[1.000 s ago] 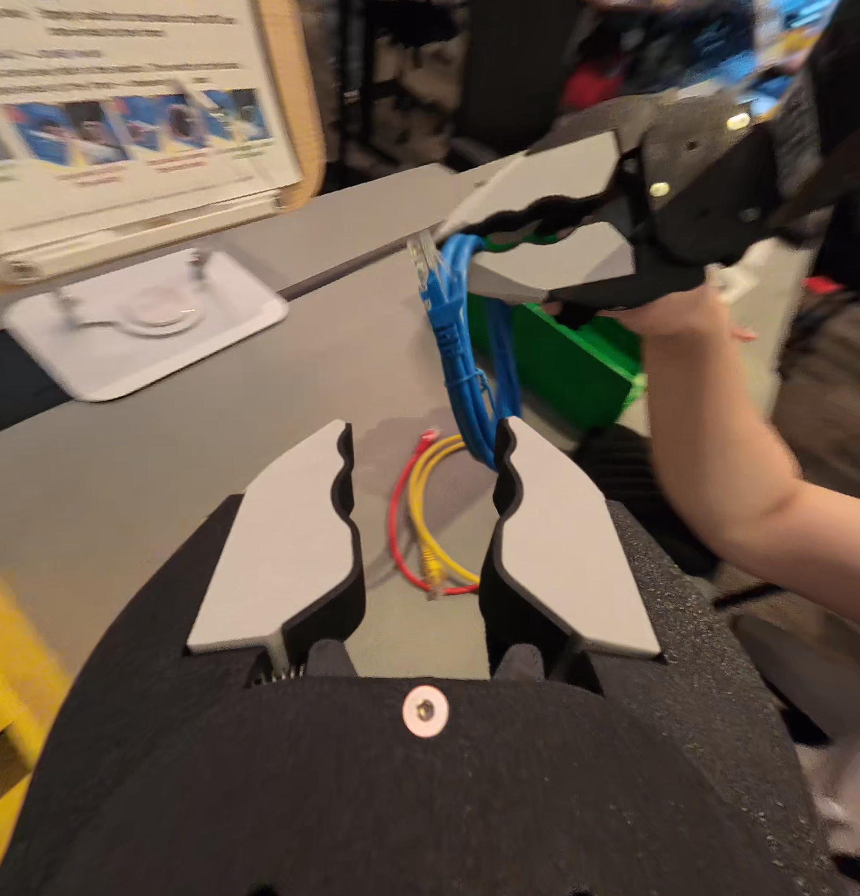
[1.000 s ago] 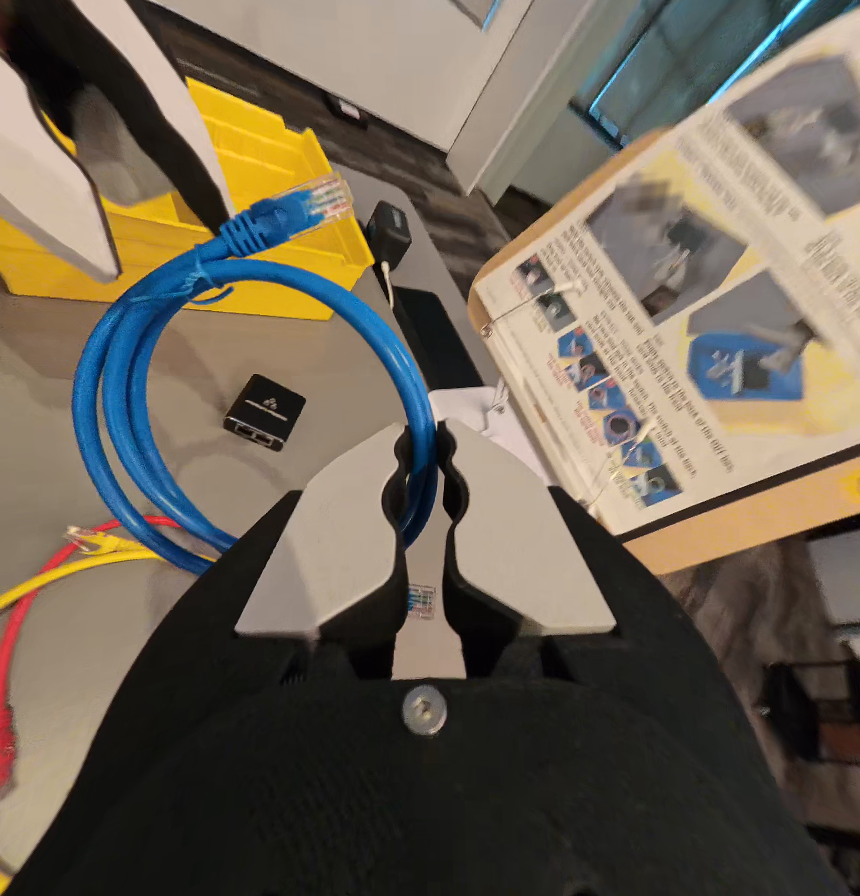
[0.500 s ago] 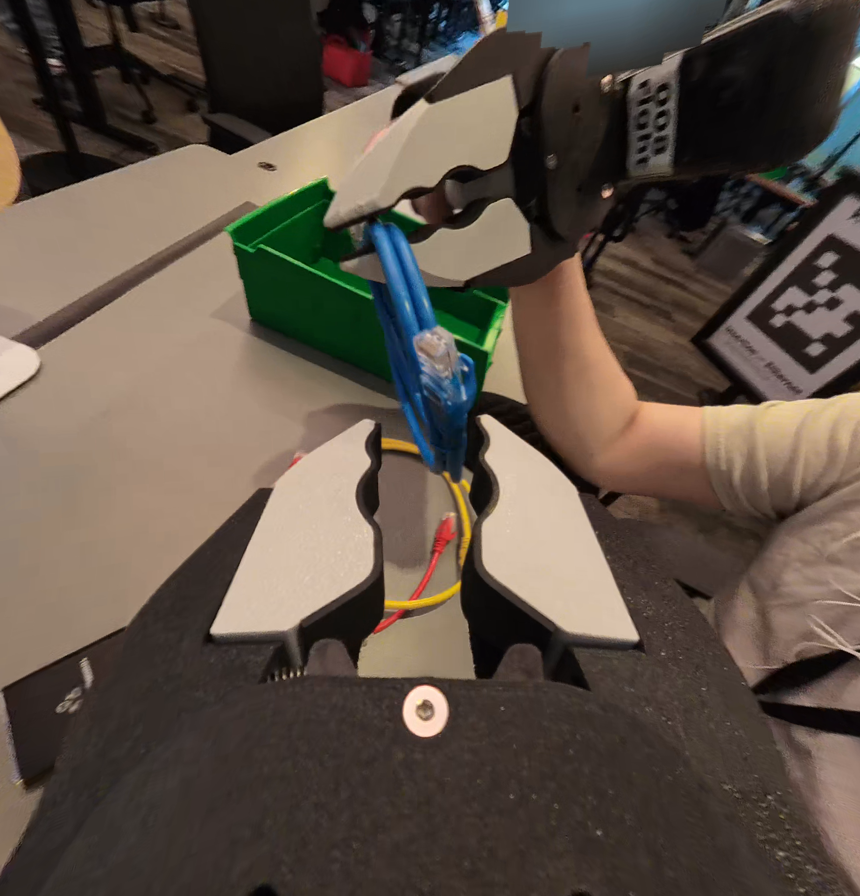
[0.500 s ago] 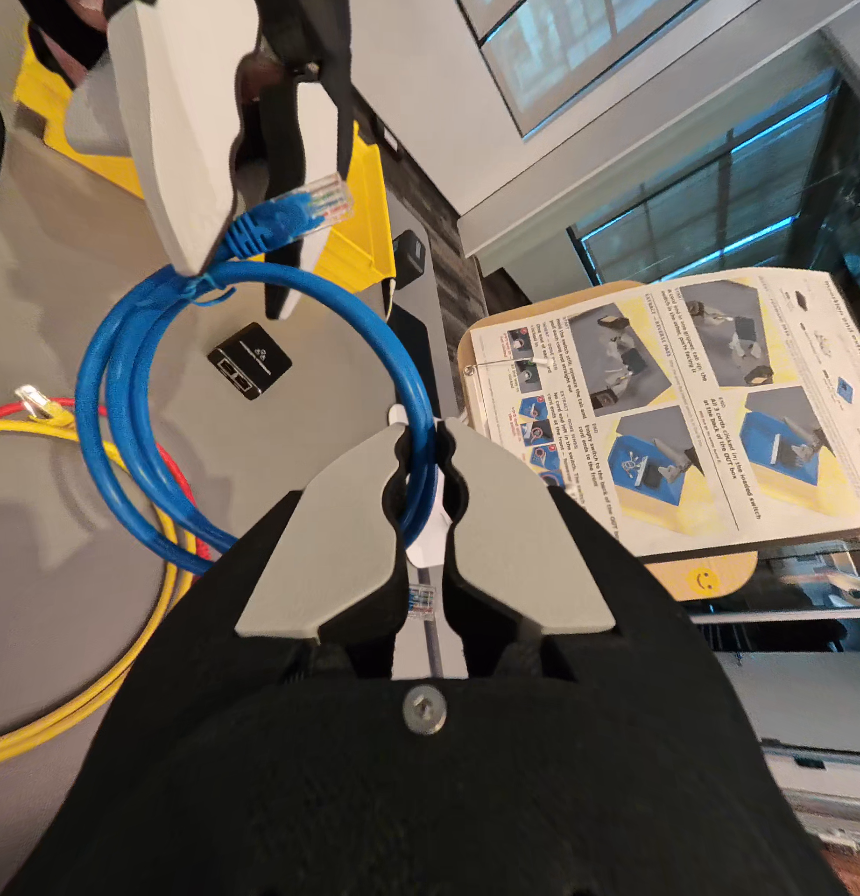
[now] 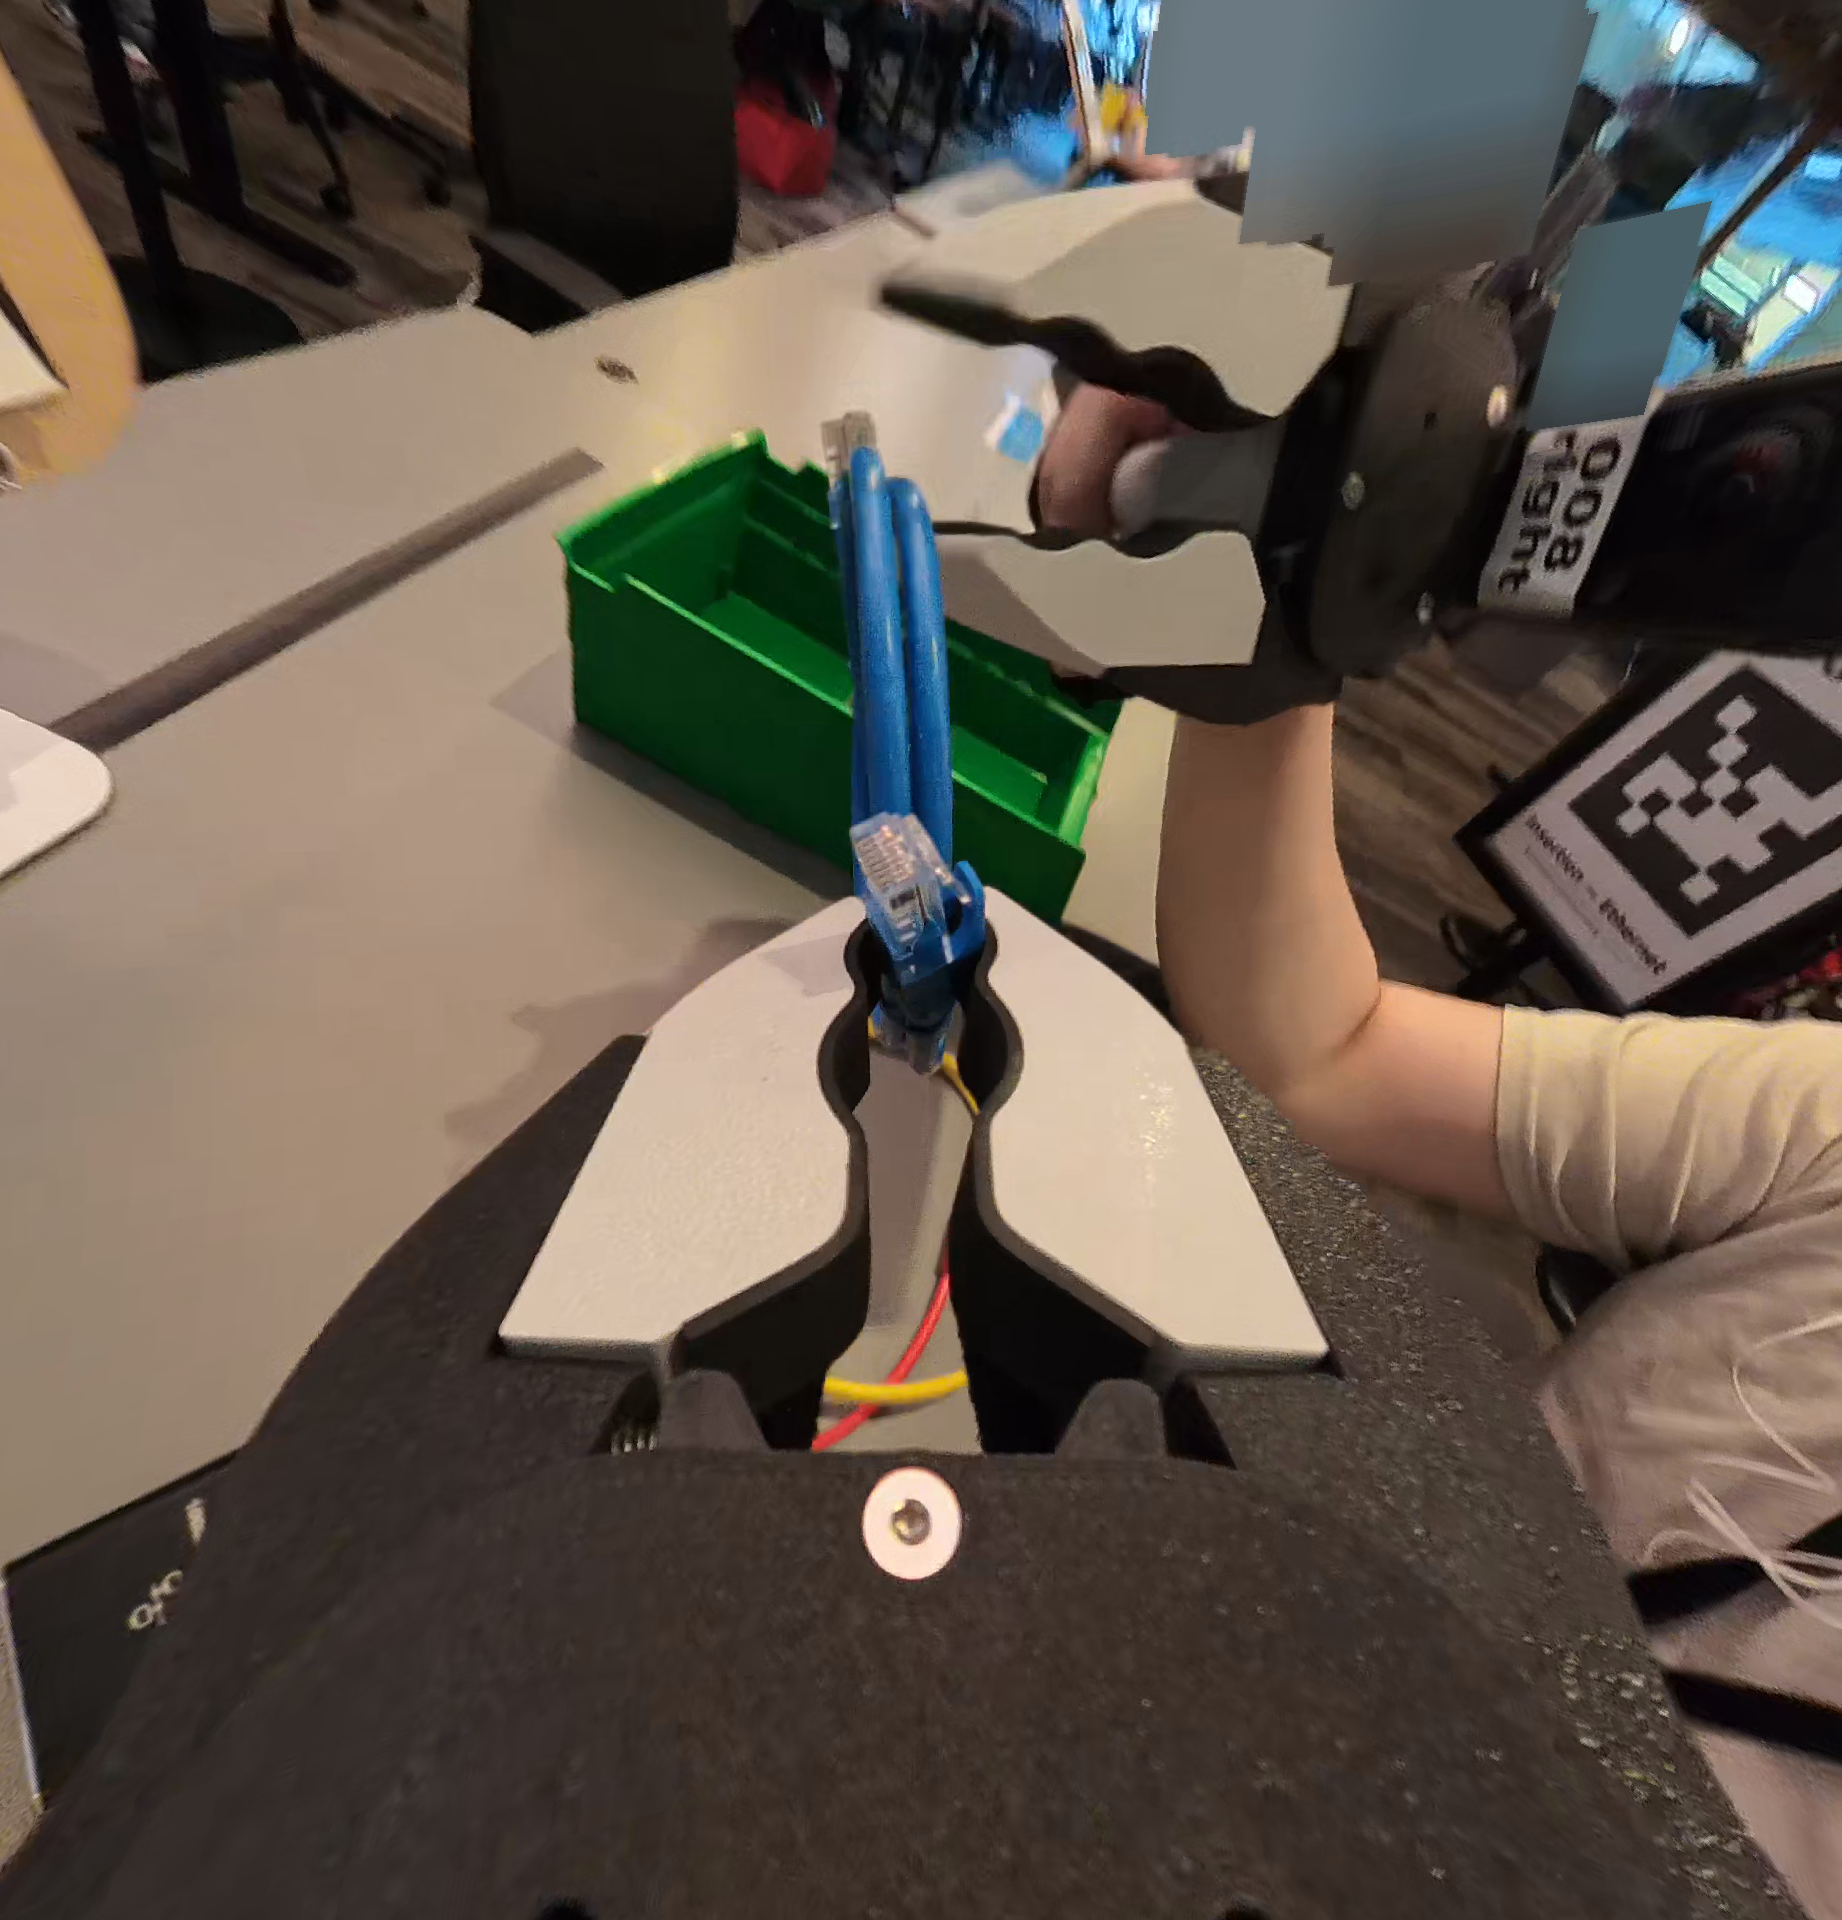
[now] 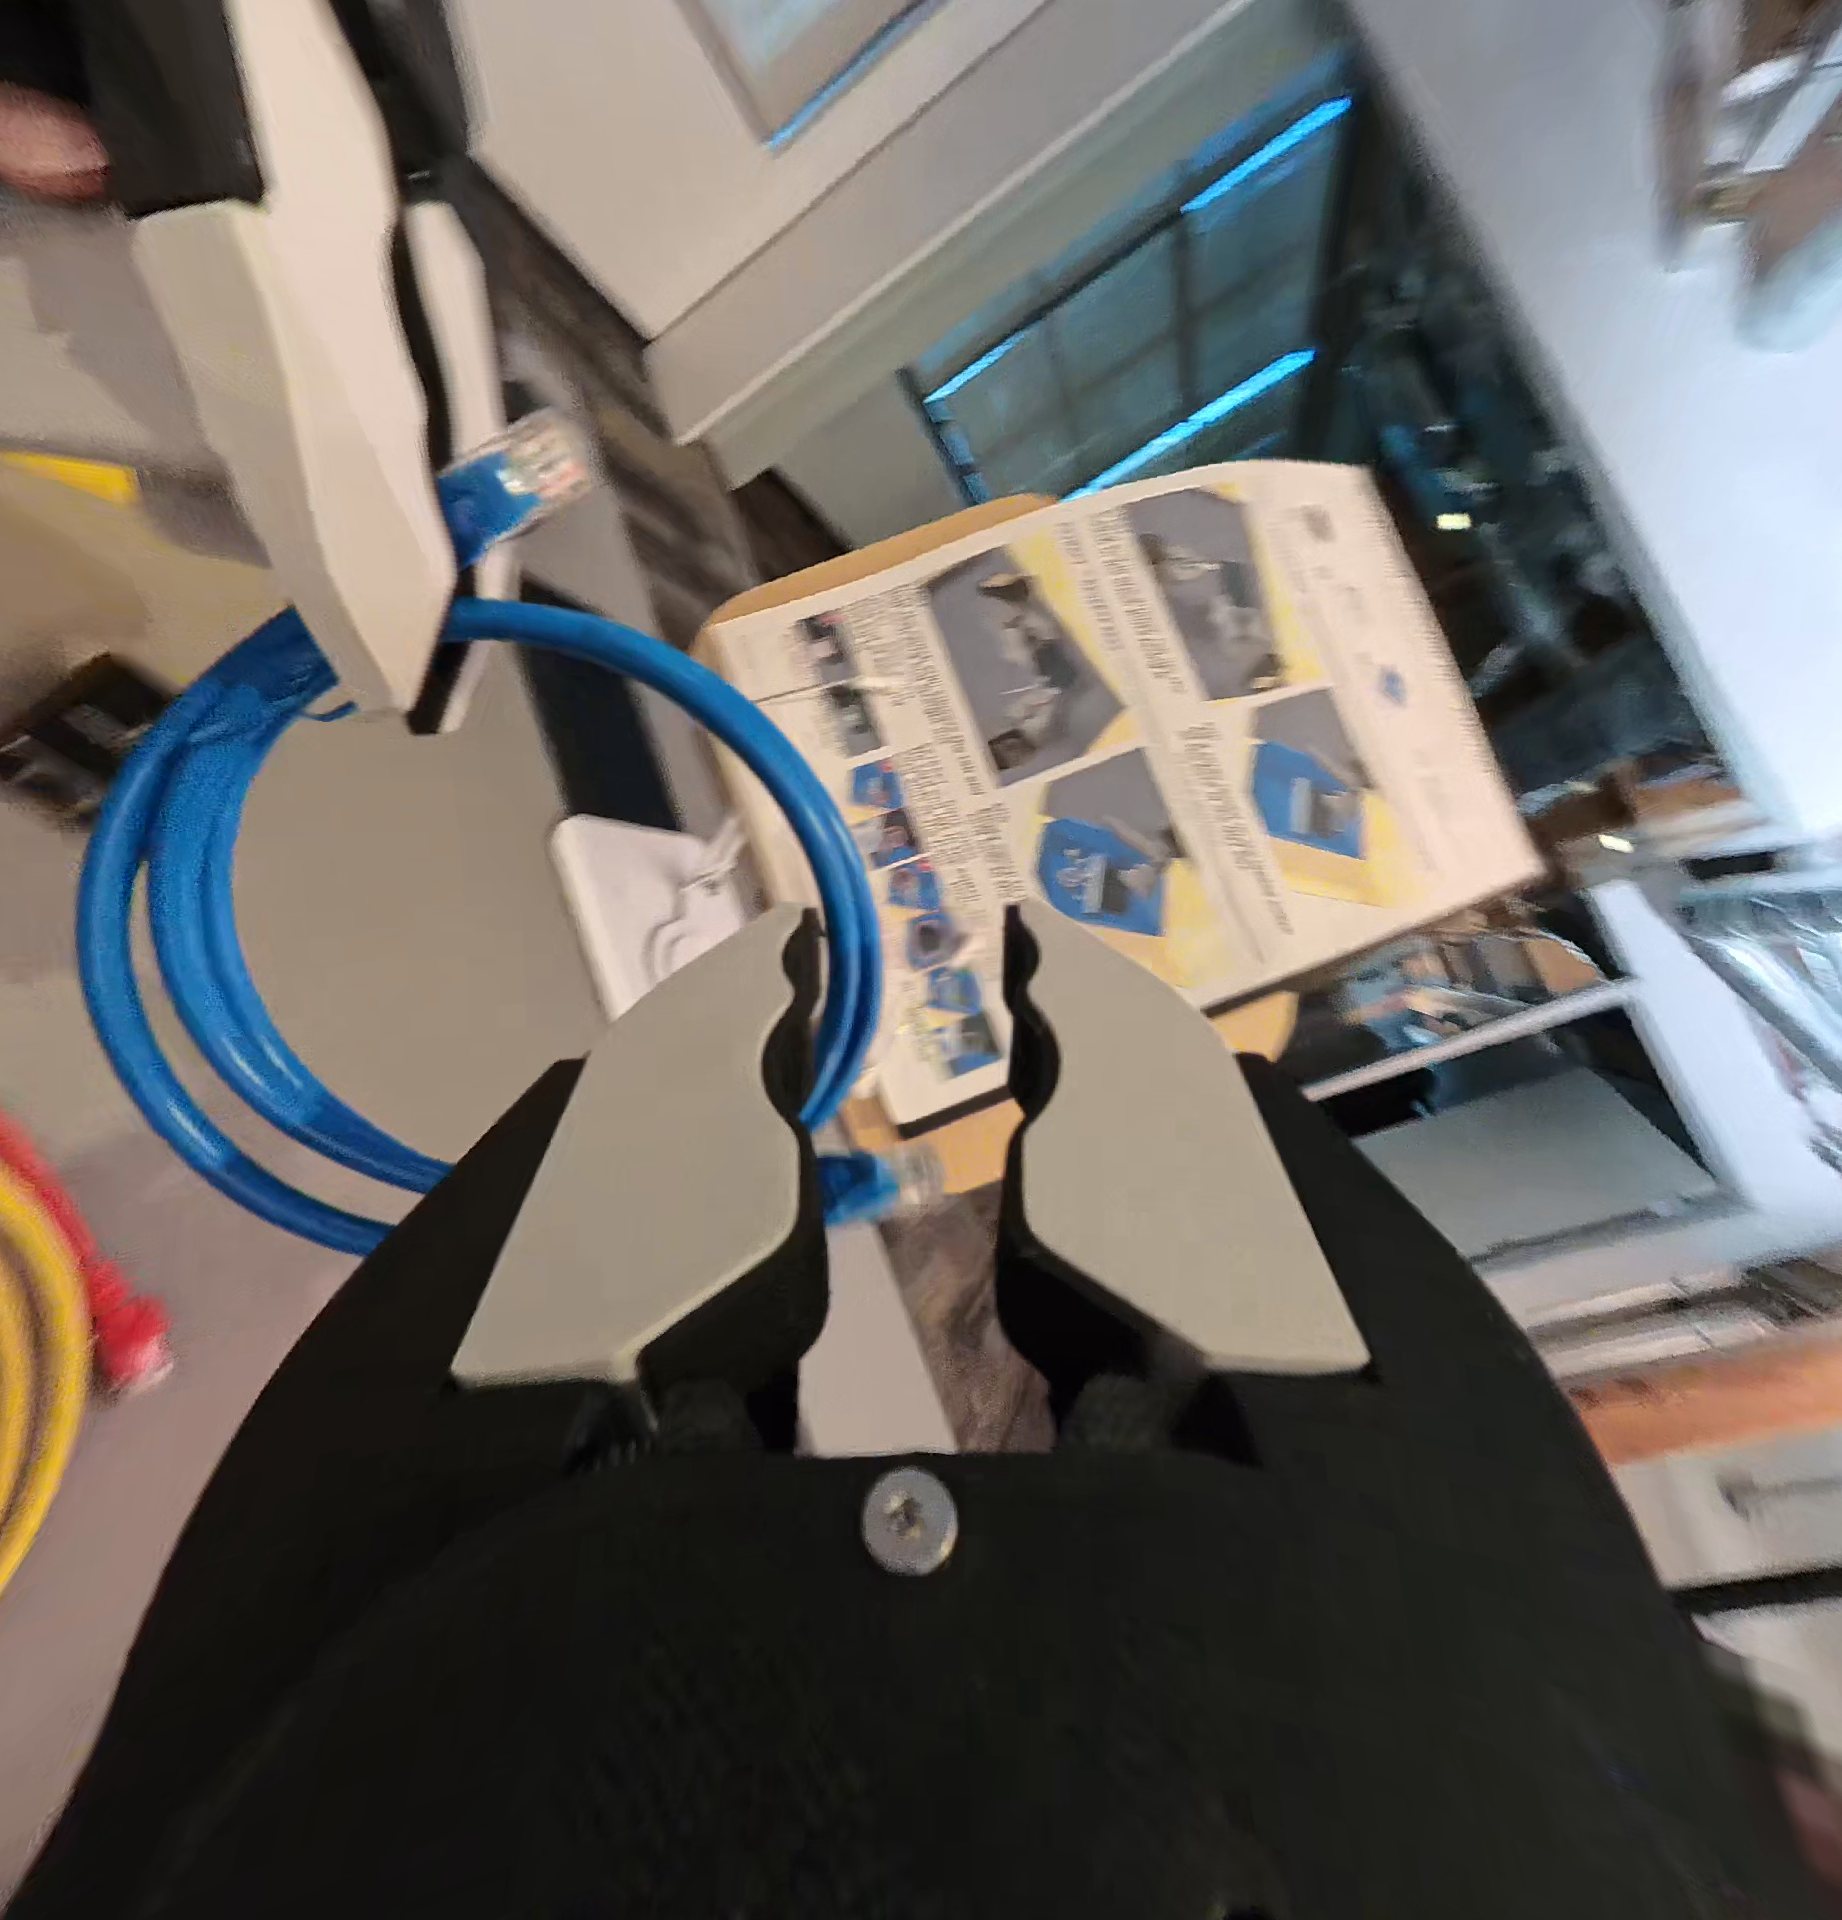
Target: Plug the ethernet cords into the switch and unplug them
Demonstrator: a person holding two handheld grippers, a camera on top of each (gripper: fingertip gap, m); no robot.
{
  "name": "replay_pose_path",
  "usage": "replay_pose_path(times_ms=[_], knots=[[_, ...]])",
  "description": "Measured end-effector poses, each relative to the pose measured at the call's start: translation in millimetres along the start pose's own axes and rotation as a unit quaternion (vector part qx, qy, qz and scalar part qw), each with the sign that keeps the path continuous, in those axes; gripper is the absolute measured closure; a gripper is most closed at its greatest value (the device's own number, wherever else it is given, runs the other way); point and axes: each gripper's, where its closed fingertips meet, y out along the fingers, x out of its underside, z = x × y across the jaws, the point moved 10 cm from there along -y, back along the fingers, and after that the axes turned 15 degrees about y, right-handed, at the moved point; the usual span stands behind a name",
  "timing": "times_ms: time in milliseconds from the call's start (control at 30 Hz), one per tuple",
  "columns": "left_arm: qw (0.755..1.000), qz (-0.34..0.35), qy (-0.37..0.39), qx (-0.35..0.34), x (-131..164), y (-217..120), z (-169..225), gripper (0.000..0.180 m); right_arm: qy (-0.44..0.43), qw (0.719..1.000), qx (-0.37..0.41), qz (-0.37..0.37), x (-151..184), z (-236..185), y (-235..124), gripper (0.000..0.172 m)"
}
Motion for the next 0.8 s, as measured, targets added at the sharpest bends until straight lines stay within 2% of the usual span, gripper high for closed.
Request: replay_pose_path(times_ms=[67, 167, 200, 233, 300, 333, 367, 433, 467, 500, 567, 633, 700, 767, 800], knots=[[0.999, 0.039, -0.009, -0.015, -6.3, -11.7, -4.7, 0.169, 0.02, 0.997, 0.048, 0.052, -9.9, 7.2, -8.7, 0.13], [0.989, 0.144, -0.015, -0.031, -15.3, -42.0, -3.6, 0.169, 0.066, 0.975, -0.012, 0.213, -31.9, 1.3, -30.0, 0.133], [0.983, 0.18, -0.015, -0.034, -17.4, -53.6, -1.7, 0.169, 0.078, 0.96, -0.073, 0.26, -37.6, -5.1, -36.0, 0.141], [0.976, 0.213, -0.016, -0.036, -19.2, -64.7, 0.3, 0.169, 0.089, 0.938, -0.17, 0.29, -41.9, -14.2, -39.0, 0.154], [0.96, 0.276, -0.029, -0.023, -22.1, -84.0, 5.4, 0.169, 0.133, 0.882, -0.357, 0.279, -46.0, -34.4, -30.6, 0.16], [0.952, 0.303, -0.036, -0.012, -23.2, -90.7, 8.4, 0.169, 0.146, 0.873, -0.392, 0.252, -44.9, -43.7, -19.3, 0.16], [0.945, 0.325, -0.042, -0.001, -24.0, -94.7, 11.6, 0.169, 0.149, 0.884, -0.375, 0.234, -41.6, -51.9, -4.8, 0.159], [0.938, 0.343, -0.049, 0.01, -25.3, -94.0, 17.5, 0.169, 0.179, 0.923, -0.226, 0.255, -34.8, -60.6, 23.5, 0.146], [0.937, 0.346, -0.053, 0.011, -25.4, -90.0, 19.8, 0.169, 0.207, 0.921, -0.167, 0.284, -33.4, -63.0, 29.9, 0.143], [0.937, 0.345, -0.057, 0.008, -25.1, -83.9, 21.7, 0.169, 0.236, 0.91, -0.137, 0.313, -33.5, -65.2, 31.1, 0.143], [0.93, 0.358, -0.076, 0.02, -23.7, -70.9, 23.6, 0.169, 0.262, 0.891, -0.131, 0.347, -37.1, -70.6, 28.3, 0.138], [0.92, 0.37, -0.111, 0.067, -21.7, -61.0, 23.6, 0.168, 0.259, 0.888, -0.106, 0.364, -39.5, -72.5, 25.1, 0.129], [0.914, 0.37, -0.135, 0.099, -19.3, -52.1, 23.5, 0.168, 0.275, 0.873, -0.112, 0.386, -40.7, -73.1, 22.5, 0.127], [0.908, 0.372, -0.153, 0.117, -17.1, -43.3, 24.6, 0.168, 0.32, 0.848, -0.117, 0.407, -37.6, -69.3, 21.0, 0.134], [0.907, 0.371, -0.158, 0.123, -16.5, -40.1, 24.9, 0.169, 0.337, 0.835, -0.125, 0.418, -34.6, -66.6, 19.9, 0.146]])
